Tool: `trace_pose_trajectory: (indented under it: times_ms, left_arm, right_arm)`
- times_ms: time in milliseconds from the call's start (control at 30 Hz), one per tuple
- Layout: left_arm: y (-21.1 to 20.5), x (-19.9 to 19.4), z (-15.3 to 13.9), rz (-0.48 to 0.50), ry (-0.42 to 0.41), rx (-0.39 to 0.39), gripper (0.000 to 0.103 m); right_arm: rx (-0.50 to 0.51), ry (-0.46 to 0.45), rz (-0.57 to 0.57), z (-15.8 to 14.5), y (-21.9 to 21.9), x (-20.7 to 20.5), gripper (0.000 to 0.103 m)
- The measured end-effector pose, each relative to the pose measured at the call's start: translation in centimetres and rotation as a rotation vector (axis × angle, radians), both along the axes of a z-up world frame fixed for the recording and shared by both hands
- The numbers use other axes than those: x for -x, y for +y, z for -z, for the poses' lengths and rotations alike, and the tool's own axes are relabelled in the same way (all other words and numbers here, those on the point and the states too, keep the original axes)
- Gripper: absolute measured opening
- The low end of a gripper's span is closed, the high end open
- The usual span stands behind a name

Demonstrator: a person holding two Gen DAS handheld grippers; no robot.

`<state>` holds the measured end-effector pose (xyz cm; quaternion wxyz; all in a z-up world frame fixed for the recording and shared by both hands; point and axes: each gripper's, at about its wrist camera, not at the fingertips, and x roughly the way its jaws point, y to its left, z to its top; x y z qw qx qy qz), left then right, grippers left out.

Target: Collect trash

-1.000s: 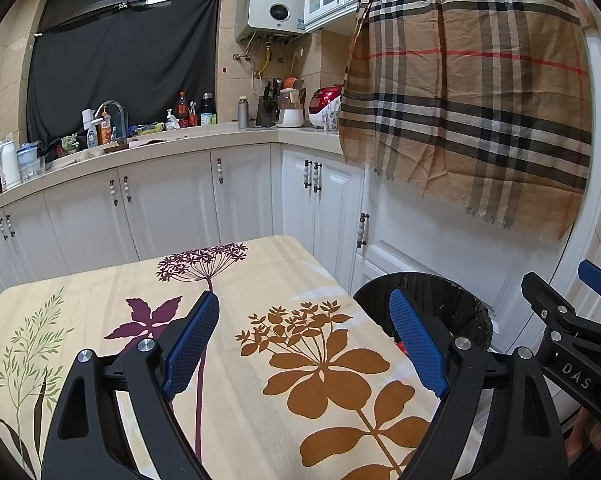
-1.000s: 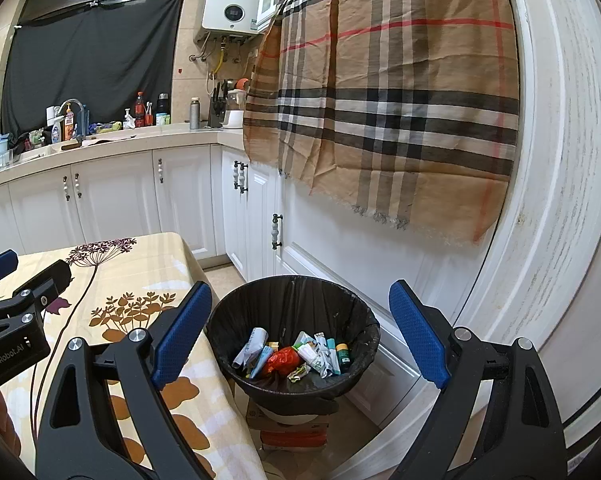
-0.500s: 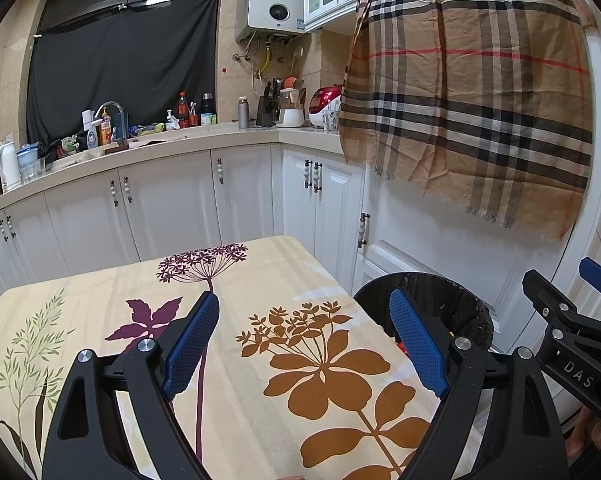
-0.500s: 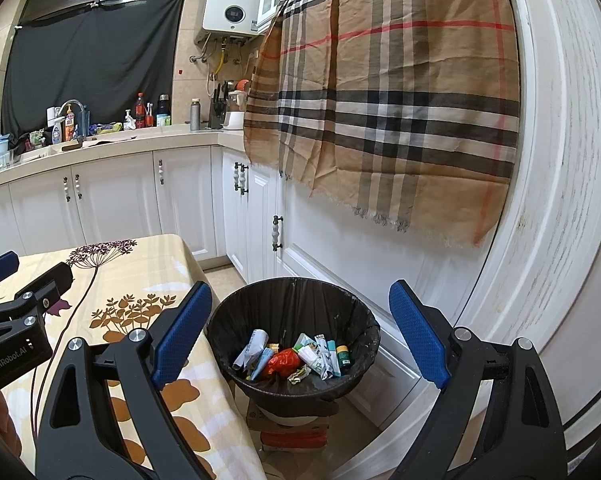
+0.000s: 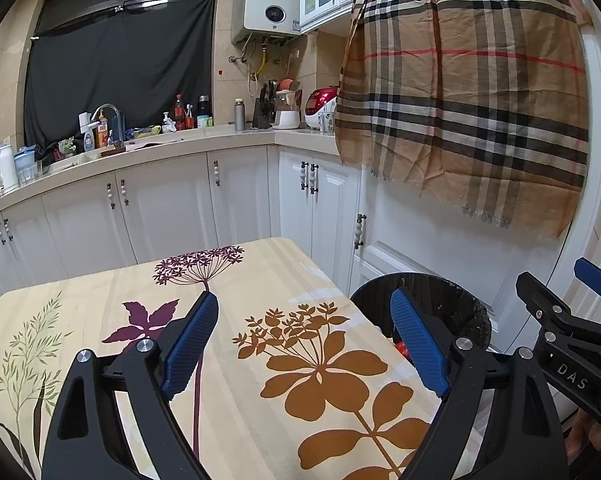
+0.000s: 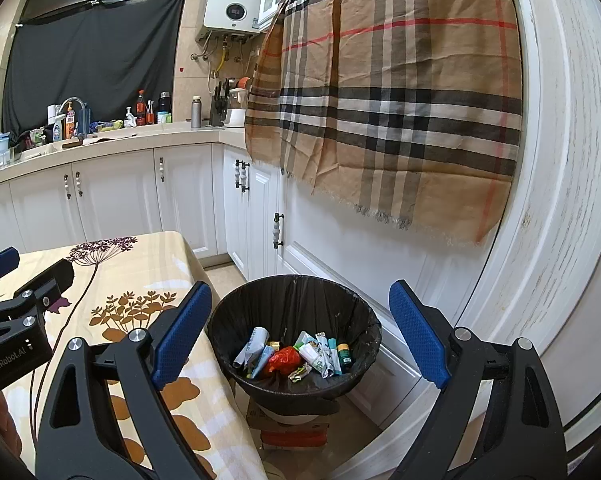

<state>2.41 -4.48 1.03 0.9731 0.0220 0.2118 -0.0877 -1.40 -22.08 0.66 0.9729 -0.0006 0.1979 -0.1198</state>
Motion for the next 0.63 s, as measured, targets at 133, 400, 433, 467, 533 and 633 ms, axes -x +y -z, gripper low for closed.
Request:
trace_pose_trajectory:
  times_ms: [133,400,433,467,533,633]
  left_arm:
    - [-0.11,0.0,0.0,-0.006,-0.006,0.0,0.088]
    - [-0.19,-0.11,-0.19,-0.001,-0.017,-0.004,0.088]
    - [-0.08,-0.17,-0.2,-0.004,-0.012,0.004,0.088]
    - [0.0,-0.24,-0.17,-0.006,-0.009,0.006,0.088]
    - [0.2,-0.42,-0.03,-0.013,0.003,0.001,0.088]
    - [0.56,-0.73,0.29,-0.022,0.028,0.001,0.088]
  right_arm:
    - [0.0,-0.001,-0.001,0.01,-0.03,0.04,0.088]
    - [0.0,-0.001,-0.001,0.08,-0.01,-0.01,0.088]
    - [0.0,-0.001,-0.001,0.07,0.02,-0.07,0.088]
    - [0.0,0.0,-0.002,0.08,0.02,-0.09,0.088]
    - [0.0,0.001,-0.004,0.09,0.07,-0.11,0.088]
    - [0.003,0.002,-0.012,0.24,0.3,-0.19,0.088]
